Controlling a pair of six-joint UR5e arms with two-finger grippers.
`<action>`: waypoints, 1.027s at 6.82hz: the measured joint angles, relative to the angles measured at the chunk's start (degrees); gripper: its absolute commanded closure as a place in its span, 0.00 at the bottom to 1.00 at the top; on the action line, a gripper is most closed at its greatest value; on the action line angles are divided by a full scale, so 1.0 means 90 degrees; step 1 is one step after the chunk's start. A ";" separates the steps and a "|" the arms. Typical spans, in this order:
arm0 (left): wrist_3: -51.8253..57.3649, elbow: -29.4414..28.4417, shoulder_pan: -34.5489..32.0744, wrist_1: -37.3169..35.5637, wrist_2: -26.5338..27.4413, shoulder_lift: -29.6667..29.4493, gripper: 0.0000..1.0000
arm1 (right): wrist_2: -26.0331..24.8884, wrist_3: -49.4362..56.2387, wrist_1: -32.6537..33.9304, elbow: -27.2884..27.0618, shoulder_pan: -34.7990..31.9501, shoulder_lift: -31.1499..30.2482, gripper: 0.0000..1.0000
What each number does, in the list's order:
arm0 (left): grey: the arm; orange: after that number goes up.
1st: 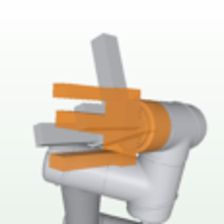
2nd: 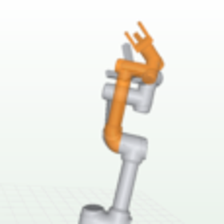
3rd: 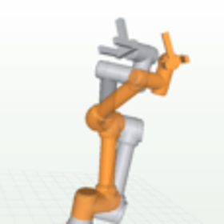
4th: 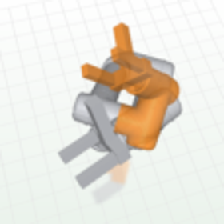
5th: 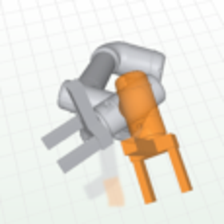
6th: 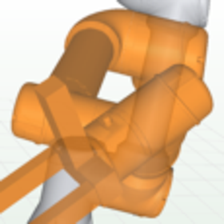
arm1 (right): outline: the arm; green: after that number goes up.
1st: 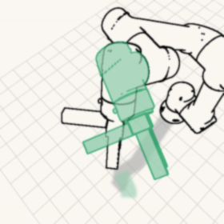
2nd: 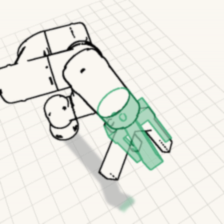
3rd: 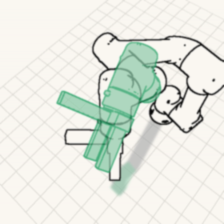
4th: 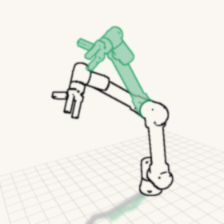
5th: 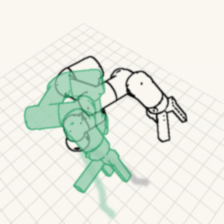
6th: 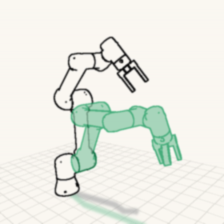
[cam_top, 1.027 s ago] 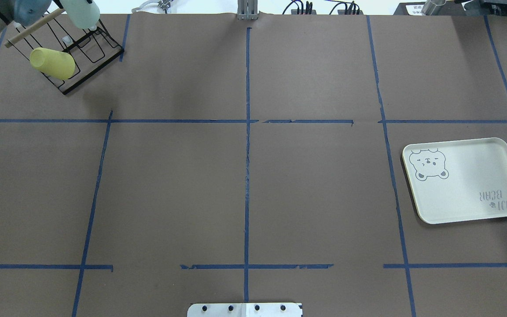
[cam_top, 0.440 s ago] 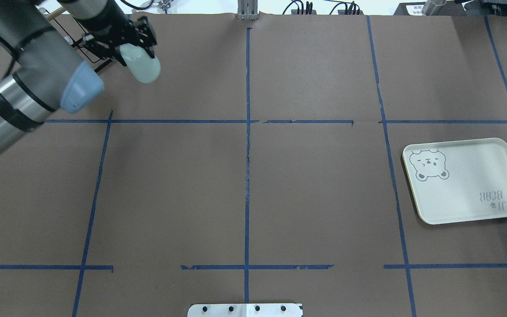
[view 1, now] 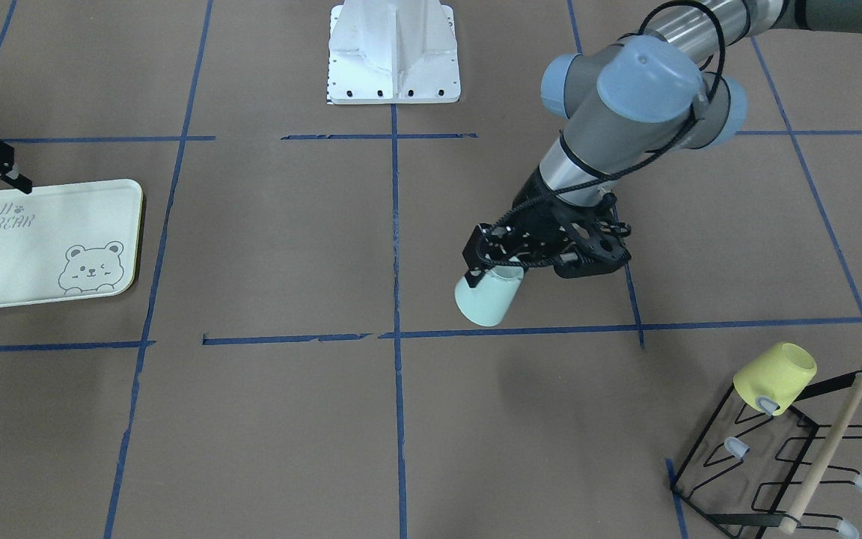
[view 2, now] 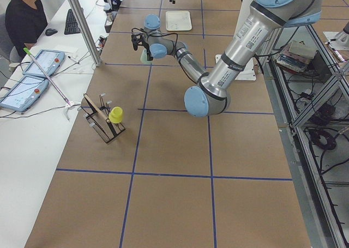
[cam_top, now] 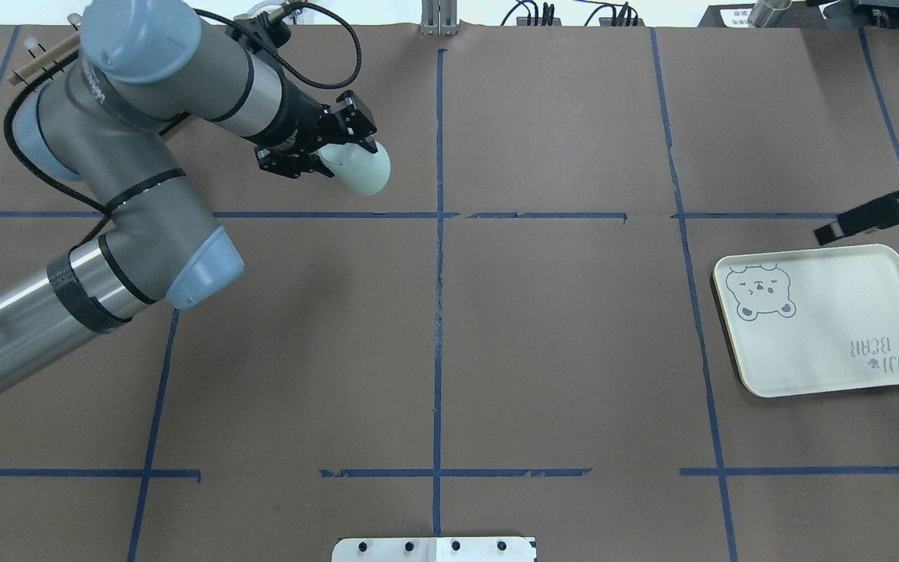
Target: Left arm grabs green cup and hands to right arm on tray
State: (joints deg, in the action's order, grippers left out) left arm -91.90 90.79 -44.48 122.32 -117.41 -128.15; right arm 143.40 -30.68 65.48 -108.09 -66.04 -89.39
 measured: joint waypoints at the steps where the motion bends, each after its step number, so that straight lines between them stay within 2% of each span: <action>1: -0.0711 0.0024 0.0316 0.0969 0.0336 0.0073 0.99 | -0.0076 -0.1089 -0.0492 0.0005 0.0389 0.0384 0.00; 3: -0.1393 0.0005 0.0733 0.2974 0.0727 0.0347 0.99 | -0.0327 -0.3302 -0.1839 0.0024 0.1216 0.0948 0.00; 5: -0.2039 -0.0099 0.0809 0.4649 0.0781 0.0564 0.99 | -0.0494 -0.5364 -0.3034 0.0035 0.1710 0.1471 0.00; 7: -0.2983 -0.0304 0.0879 0.5813 0.0778 0.0600 0.96 | -0.1202 -0.6825 -0.4562 0.0071 0.2163 0.1657 0.00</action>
State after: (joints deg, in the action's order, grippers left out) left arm -118.75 88.06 -36.57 174.64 -110.41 -122.75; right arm 132.58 -92.11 24.42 -107.45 -46.57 -74.47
